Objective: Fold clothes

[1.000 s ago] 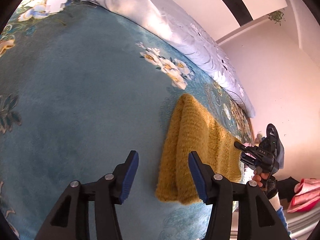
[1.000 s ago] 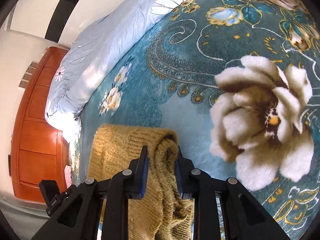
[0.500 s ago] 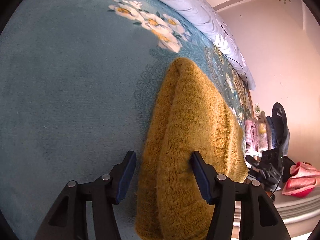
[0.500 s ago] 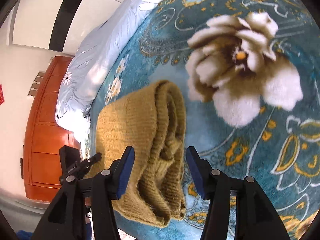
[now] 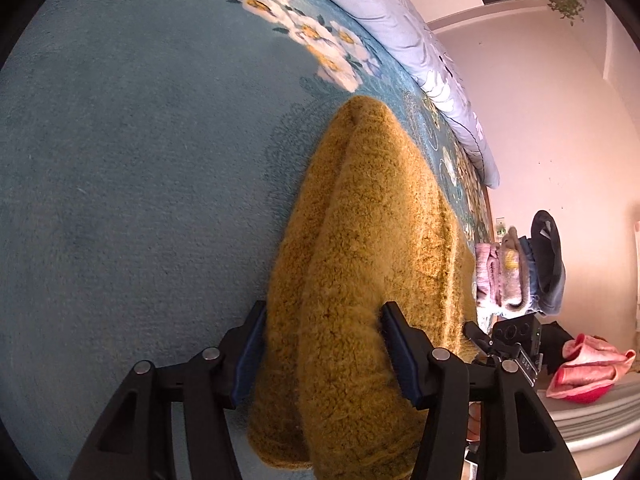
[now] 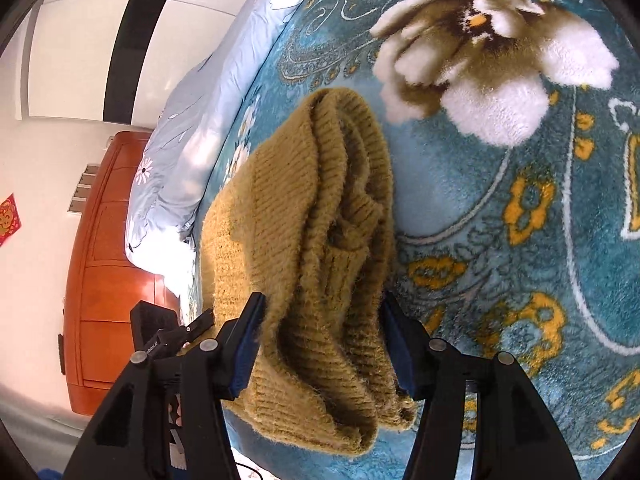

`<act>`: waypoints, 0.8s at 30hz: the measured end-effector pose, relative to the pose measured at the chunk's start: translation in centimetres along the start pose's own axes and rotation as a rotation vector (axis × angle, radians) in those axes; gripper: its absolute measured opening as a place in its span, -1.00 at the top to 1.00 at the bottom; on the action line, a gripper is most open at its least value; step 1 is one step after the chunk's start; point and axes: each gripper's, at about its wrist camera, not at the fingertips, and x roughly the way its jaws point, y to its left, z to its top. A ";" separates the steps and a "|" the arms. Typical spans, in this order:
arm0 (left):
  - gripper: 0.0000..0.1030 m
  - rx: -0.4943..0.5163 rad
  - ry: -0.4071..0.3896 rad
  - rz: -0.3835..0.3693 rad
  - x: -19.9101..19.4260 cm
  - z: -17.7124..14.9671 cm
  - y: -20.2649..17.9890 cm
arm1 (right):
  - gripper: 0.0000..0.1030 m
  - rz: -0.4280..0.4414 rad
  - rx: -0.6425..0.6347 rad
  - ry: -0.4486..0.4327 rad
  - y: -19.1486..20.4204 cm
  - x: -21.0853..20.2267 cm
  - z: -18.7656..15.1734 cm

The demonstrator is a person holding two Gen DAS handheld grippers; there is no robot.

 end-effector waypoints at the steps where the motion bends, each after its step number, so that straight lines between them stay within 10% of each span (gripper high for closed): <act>1: -0.13 -0.002 -0.002 0.001 0.0 -0.1 0.0 | -0.10 -0.001 -0.001 -0.001 0.1 0.0 -0.1; 24: 0.04 0.010 0.011 0.018 -1.2 -5.3 -2.3 | 0.10 -0.067 -0.090 0.010 0.5 -2.0 4.6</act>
